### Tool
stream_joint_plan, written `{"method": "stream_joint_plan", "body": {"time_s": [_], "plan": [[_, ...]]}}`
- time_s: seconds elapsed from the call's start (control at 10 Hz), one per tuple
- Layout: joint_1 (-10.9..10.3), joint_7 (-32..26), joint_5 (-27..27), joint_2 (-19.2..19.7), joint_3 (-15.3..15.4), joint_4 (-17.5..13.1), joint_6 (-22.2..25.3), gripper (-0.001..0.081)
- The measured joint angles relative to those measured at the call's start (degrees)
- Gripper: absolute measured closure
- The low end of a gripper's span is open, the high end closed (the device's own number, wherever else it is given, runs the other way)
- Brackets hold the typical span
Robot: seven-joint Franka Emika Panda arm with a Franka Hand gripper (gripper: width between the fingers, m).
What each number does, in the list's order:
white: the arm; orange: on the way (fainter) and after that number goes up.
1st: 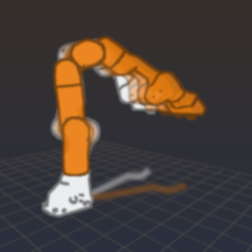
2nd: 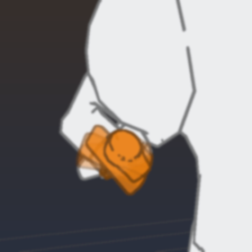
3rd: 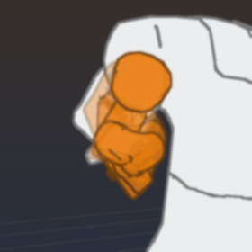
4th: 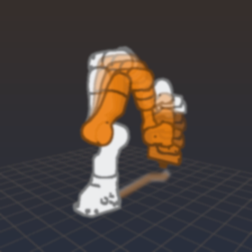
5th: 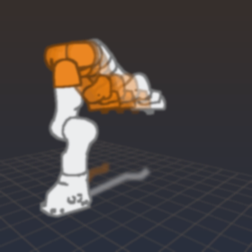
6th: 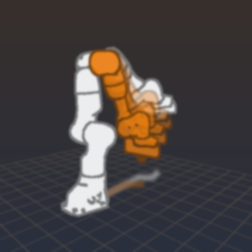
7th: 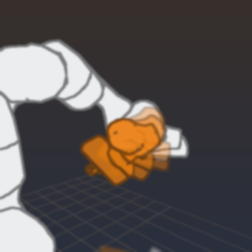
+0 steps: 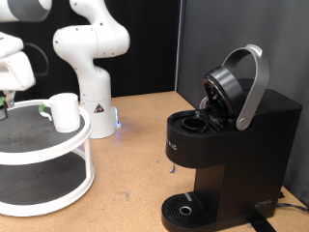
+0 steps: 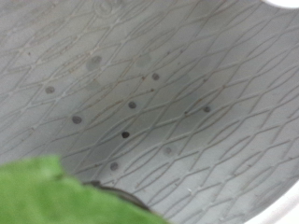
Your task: Make a cup of coffee with the keurig machine
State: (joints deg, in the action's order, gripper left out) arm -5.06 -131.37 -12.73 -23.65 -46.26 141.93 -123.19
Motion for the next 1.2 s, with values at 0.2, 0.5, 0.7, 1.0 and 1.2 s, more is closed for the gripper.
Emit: {"method": "stream_joint_plan", "body": {"time_s": [0.2, 0.5, 0.7, 1.0, 1.2], "plan": [[0.00, 0.02, 0.32, -1.89, 0.80, -2.10, 4.03, 0.0315], [0.02, 0.44, 1.34, -2.62, 1.06, -2.45, 5.40, 0.0315], [-1.05, 2.60, 9.18, -2.61, 1.00, -2.20, 5.87, 0.0315], [-4.21, 9.78, 18.76, -1.89, 2.17, -2.61, 5.80, 0.0315], [-5.53, 16.35, 20.83, -0.70, 4.88, -2.82, 2.36, 0.0315]]}}
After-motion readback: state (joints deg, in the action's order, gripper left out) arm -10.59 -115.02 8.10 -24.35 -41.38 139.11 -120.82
